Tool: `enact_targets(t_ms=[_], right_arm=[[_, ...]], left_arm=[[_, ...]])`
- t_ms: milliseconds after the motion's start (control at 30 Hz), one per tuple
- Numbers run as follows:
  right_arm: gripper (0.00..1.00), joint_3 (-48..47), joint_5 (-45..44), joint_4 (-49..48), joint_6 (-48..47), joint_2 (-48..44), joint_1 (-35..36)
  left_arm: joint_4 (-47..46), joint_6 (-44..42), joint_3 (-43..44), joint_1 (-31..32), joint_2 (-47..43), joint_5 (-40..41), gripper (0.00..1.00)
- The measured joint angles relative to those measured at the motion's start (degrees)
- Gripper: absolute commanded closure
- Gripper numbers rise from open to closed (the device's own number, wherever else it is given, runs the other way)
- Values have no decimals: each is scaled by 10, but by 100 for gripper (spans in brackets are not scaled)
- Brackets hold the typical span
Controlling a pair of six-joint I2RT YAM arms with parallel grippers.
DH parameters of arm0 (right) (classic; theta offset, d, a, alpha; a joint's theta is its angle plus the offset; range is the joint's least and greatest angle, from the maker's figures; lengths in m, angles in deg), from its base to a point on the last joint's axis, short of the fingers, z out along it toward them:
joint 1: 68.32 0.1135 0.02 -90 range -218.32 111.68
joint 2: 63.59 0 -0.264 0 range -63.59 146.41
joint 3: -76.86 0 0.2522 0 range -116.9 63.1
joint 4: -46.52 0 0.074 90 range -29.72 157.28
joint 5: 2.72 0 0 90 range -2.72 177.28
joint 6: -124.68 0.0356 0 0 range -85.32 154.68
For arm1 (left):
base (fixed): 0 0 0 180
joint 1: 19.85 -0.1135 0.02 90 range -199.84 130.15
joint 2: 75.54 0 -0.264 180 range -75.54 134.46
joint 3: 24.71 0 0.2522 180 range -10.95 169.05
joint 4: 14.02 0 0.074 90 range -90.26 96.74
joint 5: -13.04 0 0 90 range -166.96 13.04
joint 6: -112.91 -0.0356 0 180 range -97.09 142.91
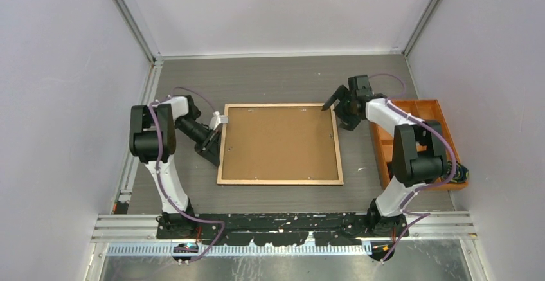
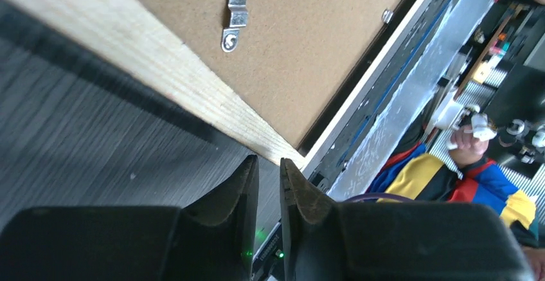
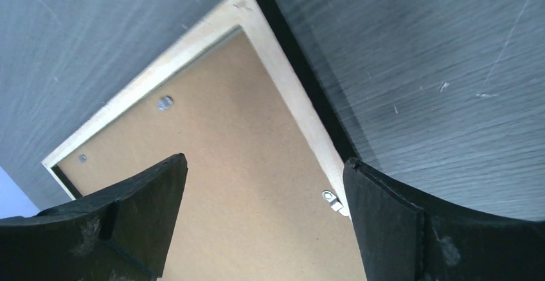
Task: Put the photo into the frame
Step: Adjust the photo frame at the center of the board, then install the photo frame at the center of the board.
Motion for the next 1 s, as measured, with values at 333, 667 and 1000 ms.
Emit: enact_targets(t_ms=[333, 667, 1000], right_arm=[[11, -31, -70, 29, 1, -110, 44], [18, -42, -8, -98, 78, -12, 285], [31, -134, 8, -165, 156, 147, 399]], left_arm=[[-31, 66, 60, -42, -5, -64, 64], [-80, 146, 71, -39, 62, -82, 81], [-82, 189, 76, -40, 63, -80, 93]])
